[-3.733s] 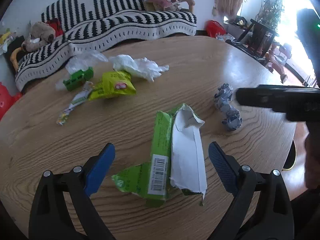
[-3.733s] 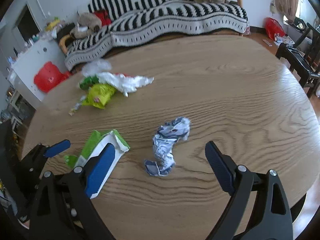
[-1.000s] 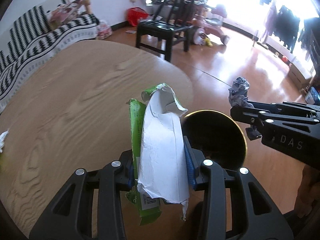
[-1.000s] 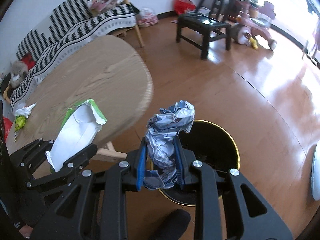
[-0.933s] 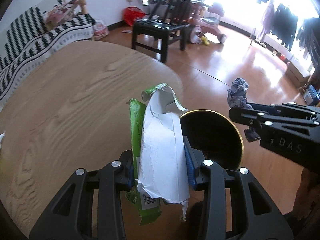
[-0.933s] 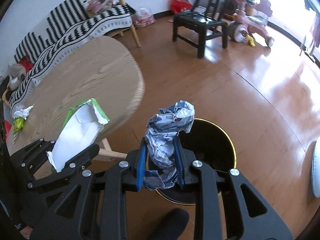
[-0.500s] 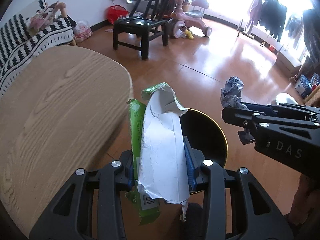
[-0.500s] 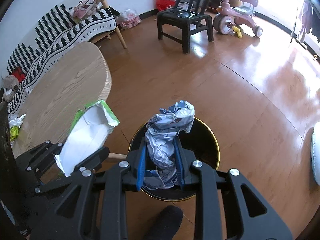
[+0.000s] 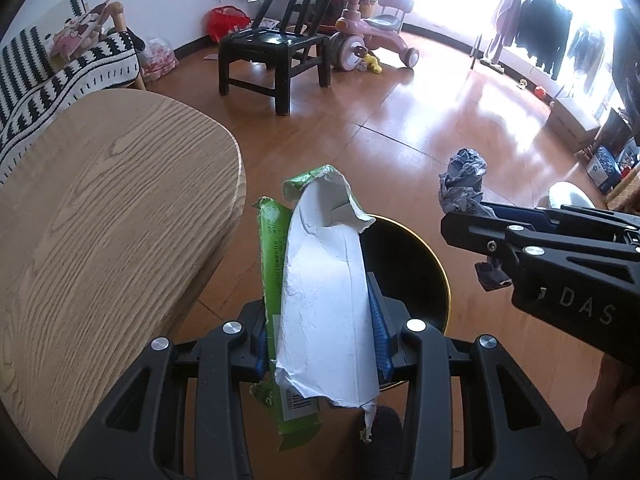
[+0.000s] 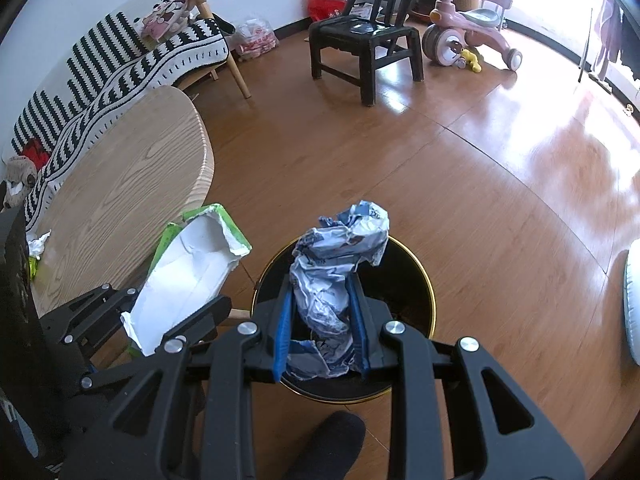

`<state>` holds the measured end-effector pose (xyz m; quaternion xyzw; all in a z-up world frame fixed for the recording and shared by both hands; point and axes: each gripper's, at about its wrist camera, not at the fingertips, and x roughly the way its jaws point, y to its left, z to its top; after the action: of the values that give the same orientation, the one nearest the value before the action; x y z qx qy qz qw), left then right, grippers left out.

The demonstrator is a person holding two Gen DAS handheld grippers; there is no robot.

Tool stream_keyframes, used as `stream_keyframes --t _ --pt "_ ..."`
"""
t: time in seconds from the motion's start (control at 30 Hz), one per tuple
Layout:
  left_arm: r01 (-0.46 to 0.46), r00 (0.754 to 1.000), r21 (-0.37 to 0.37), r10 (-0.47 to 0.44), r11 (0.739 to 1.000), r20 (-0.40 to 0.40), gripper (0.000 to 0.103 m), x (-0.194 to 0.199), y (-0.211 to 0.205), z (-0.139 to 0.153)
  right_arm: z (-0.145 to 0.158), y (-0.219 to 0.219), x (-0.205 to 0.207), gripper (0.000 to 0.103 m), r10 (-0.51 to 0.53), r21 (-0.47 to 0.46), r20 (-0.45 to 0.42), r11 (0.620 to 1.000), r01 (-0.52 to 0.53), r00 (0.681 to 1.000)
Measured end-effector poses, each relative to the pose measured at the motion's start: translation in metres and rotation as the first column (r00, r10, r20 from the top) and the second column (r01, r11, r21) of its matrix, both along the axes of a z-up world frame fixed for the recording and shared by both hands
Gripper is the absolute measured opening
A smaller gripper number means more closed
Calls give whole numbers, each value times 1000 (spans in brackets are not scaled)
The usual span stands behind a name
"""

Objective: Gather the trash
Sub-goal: 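Open both tools over the bin to drop the items, then return both tools to the trash on the table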

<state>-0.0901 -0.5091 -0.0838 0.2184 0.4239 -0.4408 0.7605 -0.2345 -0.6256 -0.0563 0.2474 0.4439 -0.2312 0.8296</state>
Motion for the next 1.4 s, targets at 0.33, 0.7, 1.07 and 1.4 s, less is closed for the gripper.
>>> stream_keyframes --t 0.33,0.7,1.07,1.4 --pt "5 1000 -31 -6 1000 -6 58 1 2 1 4 -9 -7 68 -48 -3 33 999 48 998" --pt "13 1000 -37 -13 999 6 58 -4 5 6 8 -6 -5 68 -46 -9 38 999 46 998" --pt "-65 997 -65 67 996 37 62 22 53 32 29 18 28 69 9 -23 71 1000 -7 997" --pt "-254 963 -72 259 965 76 71 82 173 53 54 104 123 73 184 -46 94 982 -181 978"
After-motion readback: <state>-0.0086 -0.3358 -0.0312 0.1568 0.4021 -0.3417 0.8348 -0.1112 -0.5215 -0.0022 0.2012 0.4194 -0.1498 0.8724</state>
